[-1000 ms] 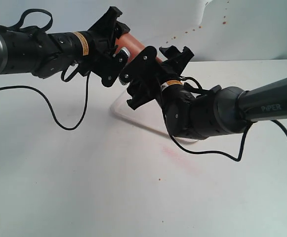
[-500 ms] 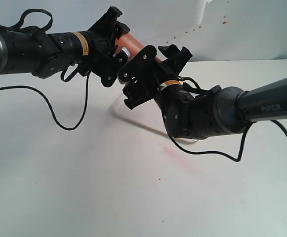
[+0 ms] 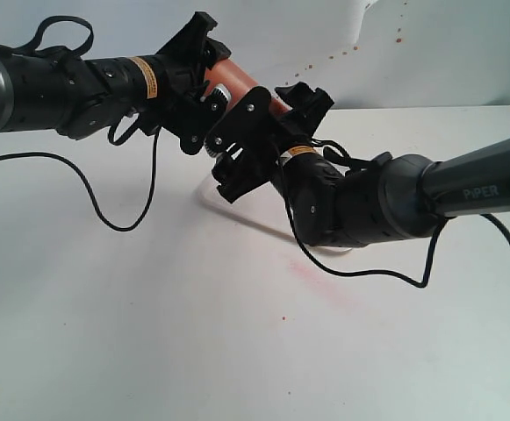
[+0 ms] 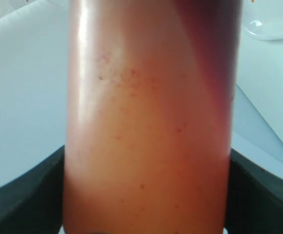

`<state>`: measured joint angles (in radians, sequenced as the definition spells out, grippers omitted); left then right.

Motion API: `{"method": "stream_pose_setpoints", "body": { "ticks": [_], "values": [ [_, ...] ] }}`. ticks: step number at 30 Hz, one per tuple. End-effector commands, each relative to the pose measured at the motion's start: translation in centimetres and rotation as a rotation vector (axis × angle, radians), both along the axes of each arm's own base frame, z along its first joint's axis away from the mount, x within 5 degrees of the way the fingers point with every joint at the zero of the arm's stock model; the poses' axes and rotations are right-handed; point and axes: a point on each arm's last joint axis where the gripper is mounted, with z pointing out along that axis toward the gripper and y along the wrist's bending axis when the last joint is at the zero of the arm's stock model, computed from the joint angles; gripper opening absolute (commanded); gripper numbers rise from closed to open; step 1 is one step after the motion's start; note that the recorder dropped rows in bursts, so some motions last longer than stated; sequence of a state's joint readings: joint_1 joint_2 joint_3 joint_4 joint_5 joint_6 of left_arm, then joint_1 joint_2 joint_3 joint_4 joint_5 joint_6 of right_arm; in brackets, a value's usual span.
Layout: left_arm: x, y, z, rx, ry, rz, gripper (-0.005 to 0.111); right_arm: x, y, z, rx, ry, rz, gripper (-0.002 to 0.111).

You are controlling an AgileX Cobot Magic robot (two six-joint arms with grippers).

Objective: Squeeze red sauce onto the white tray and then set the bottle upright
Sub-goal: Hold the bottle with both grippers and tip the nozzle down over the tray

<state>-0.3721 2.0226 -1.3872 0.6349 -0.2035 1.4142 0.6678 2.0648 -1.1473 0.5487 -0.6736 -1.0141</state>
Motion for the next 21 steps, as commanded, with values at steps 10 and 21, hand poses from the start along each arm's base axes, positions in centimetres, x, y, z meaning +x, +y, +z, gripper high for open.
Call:
{"method": "stream_pose_setpoints", "body": {
  "ticks": [10,21],
  "values": [
    [-0.1,-0.4,1.8,-0.079,-0.050,-0.012,0.000,1.5,0.0,0.4,0.146,0.028,-0.034,0.105],
    [-0.1,-0.4,1.8,-0.079,-0.050,-0.012,0.000,3.1,1.5,-1.1,0.126,0.089,0.005,0.105]
  ]
}}
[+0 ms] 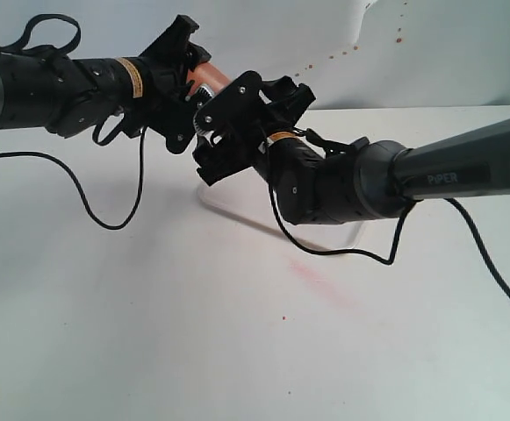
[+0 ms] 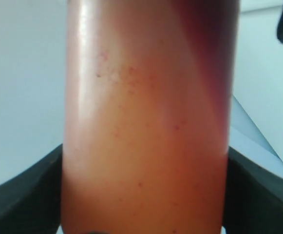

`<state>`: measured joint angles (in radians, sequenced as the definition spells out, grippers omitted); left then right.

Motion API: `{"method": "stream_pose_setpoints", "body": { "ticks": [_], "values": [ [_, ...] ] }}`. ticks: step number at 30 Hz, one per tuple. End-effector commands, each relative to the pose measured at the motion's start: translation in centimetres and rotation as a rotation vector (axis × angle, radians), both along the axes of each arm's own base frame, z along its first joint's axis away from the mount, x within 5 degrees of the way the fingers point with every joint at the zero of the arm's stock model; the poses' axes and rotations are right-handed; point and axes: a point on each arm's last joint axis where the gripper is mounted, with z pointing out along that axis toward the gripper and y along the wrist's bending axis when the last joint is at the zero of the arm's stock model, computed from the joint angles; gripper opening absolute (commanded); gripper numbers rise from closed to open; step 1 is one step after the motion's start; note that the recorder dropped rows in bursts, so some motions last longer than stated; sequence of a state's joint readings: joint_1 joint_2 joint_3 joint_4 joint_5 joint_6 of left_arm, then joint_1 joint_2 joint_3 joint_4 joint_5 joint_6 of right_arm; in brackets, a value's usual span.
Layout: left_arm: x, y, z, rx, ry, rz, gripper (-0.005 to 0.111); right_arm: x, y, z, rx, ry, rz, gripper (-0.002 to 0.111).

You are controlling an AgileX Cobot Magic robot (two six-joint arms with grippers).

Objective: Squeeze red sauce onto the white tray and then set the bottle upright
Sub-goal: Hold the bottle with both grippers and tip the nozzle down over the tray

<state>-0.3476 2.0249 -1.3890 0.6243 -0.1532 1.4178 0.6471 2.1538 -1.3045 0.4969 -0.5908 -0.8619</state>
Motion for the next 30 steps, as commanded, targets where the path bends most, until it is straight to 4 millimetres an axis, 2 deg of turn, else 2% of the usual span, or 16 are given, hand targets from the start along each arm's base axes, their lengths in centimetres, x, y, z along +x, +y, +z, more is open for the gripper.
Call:
{"method": "stream_pose_setpoints", "body": {
  "ticks": [1,5,12,16,25,30],
  "values": [
    [-0.5,-1.8,2.2,-0.101,-0.087,-0.065,0.000,0.3,-0.1,-0.8,-0.007,0.041,-0.003,0.105],
    [-0.5,-1.8,2.2,-0.100,-0.088,-0.066,0.000,0.1,0.0,-1.4,-0.025,0.104,0.021,0.105],
    [-0.5,-1.8,2.2,-0.104,-0.093,-0.070,0.000,0.2,-0.2,-1.4,-0.078,0.094,0.014,0.105],
    [-0.5,-1.7,2.2,-0.104,-0.093,-0.067,0.000,0.2,-0.4,-1.2,-0.050,0.105,-0.017,0.105],
    [-0.4,-1.6,2.2,-0.104,-0.093,-0.065,0.000,-0.6,-0.4,1.1,-0.030,0.141,0.022,0.105],
    [-0.4,-1.6,2.2,-0.089,-0.101,-0.072,0.000,-1.6,-1.3,2.2,-0.022,0.145,0.016,0.105]
  ]
}}
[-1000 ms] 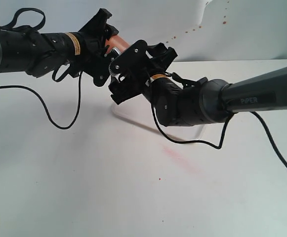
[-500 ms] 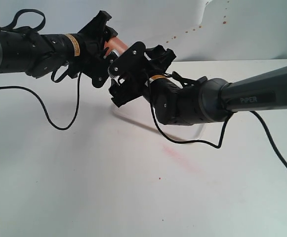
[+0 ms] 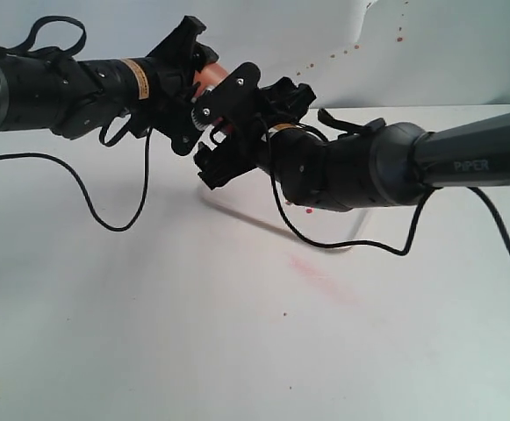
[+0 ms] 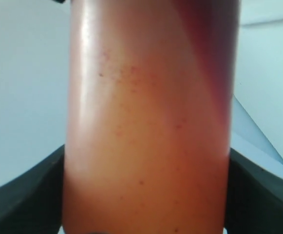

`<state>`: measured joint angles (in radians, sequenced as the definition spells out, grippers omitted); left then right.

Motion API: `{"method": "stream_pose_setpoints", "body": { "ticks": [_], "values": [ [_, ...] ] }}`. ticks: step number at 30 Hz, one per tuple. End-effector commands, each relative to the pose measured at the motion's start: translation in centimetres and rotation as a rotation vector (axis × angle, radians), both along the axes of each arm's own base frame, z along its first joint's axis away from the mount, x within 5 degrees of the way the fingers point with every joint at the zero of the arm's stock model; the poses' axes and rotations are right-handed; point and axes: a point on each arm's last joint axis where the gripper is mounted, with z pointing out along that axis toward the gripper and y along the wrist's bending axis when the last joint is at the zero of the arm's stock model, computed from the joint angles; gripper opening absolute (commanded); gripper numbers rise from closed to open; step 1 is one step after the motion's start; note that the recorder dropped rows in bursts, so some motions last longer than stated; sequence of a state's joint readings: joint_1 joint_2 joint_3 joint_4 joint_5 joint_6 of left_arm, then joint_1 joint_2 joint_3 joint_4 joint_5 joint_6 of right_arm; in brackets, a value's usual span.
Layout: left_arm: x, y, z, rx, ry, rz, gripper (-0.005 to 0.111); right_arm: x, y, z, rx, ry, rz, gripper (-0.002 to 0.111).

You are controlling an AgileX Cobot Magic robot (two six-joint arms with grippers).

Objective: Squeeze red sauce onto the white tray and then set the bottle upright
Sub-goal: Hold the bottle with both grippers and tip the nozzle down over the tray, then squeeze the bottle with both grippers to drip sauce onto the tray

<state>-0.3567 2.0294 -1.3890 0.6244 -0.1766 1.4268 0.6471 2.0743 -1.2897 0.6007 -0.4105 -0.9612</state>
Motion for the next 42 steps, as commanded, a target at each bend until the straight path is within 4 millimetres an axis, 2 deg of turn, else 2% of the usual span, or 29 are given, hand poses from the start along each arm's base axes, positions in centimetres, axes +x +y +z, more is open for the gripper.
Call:
{"method": "stream_pose_setpoints", "body": {
  "ticks": [1,6,9,16,23,33,39,42],
  "values": [
    [-0.3,-1.1,2.3,-0.086,-0.085,-0.048,0.000,-0.8,-1.2,0.8,0.009,0.026,-0.017,0.105],
    [-0.3,-1.1,2.3,-0.086,-0.085,-0.048,0.000,-0.9,-2.9,1.3,0.016,0.039,-0.052,0.105],
    [-0.3,-1.1,2.3,-0.084,-0.086,-0.049,0.000,-0.2,-4.3,1.2,0.048,0.090,-0.096,0.105],
    [-0.3,-1.1,2.3,-0.082,-0.087,-0.049,0.000,0.4,-6.3,0.2,0.013,0.216,-0.062,0.105],
    [-0.3,-1.1,2.3,-0.082,-0.087,-0.049,0.000,0.8,-6.2,0.8,0.025,0.232,-0.052,0.105],
    [-0.3,-1.1,2.3,-0.038,-0.111,-0.067,0.000,2.1,-4.7,4.3,0.056,0.301,0.054,0.105],
    [-0.3,-1.1,2.3,-0.043,-0.116,-0.071,0.000,4.9,-6.2,3.5,0.154,0.507,0.061,0.105],
    [-0.4,-1.3,2.6,-0.063,-0.140,-0.088,0.000,5.1,-5.7,3.0,0.115,0.472,0.087,0.105]
  ]
}}
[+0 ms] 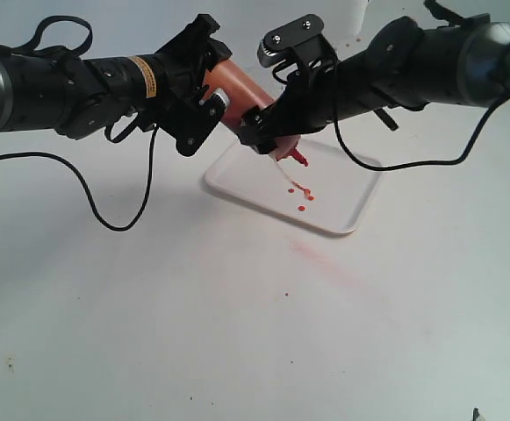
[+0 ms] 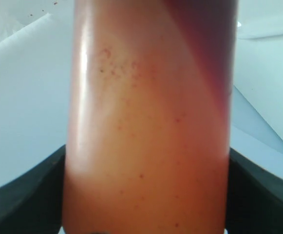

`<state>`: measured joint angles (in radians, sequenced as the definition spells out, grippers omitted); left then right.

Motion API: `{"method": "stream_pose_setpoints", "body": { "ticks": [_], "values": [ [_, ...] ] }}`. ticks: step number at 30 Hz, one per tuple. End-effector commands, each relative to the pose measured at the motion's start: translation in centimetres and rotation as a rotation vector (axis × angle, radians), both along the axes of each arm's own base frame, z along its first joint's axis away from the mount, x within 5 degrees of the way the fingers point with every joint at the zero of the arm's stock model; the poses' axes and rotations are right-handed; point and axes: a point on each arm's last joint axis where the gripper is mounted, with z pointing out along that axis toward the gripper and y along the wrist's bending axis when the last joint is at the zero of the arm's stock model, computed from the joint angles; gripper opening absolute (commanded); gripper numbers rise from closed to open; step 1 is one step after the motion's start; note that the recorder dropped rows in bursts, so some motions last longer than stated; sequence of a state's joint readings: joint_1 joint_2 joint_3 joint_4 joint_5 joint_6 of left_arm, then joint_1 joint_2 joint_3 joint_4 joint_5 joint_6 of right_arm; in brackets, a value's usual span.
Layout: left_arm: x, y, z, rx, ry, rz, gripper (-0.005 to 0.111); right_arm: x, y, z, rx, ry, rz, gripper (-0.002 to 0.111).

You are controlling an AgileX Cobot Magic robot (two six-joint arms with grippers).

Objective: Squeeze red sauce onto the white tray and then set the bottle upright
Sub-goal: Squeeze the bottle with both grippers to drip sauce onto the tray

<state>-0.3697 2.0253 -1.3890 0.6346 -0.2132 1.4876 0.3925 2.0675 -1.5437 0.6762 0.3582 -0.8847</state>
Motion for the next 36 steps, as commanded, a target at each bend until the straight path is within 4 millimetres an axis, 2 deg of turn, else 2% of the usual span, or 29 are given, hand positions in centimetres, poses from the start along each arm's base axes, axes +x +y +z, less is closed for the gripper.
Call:
{"method": "stream_pose_setpoints", "body": {
  "ticks": [1,4,11,14,17,18,21,23,36],
  "values": [
    [-0.1,-0.6,2.2,-0.101,-0.081,-0.034,0.000,0.3,0.5,-0.1,-0.020,-0.040,0.034,0.105],
    [-0.1,-0.6,2.2,-0.101,-0.081,-0.034,0.000,0.5,0.7,0.2,-0.020,-0.094,0.007,0.105],
    [-0.1,-0.6,2.2,-0.101,-0.081,-0.034,0.000,0.2,2.7,0.2,-0.038,-0.173,0.026,0.105],
    [-0.1,-0.6,2.2,-0.101,-0.081,-0.034,0.000,-0.1,3.7,0.2,-0.033,-0.206,0.022,0.096],
    [-0.1,-0.6,2.2,-0.101,-0.081,-0.034,0.000,-0.5,4.5,-0.1,-0.069,-0.227,0.063,0.066],
    [-0.1,-0.6,2.2,-0.101,-0.081,-0.034,0.000,-0.6,4.6,-0.1,-0.085,-0.237,0.077,0.051],
    [-0.1,-0.6,2.2,-0.101,-0.081,-0.034,0.000,-0.5,4.6,-0.2,-0.089,-0.239,0.079,0.018],
    [-0.1,-0.6,2.2,-0.101,-0.081,-0.034,0.000,-0.4,4.6,-0.3,-0.084,-0.243,0.066,0.001],
    [-0.1,-0.6,2.2,-0.101,-0.081,-0.034,0.000,-0.2,4.5,-0.2,-0.077,-0.266,0.040,0.000]
  ]
}}
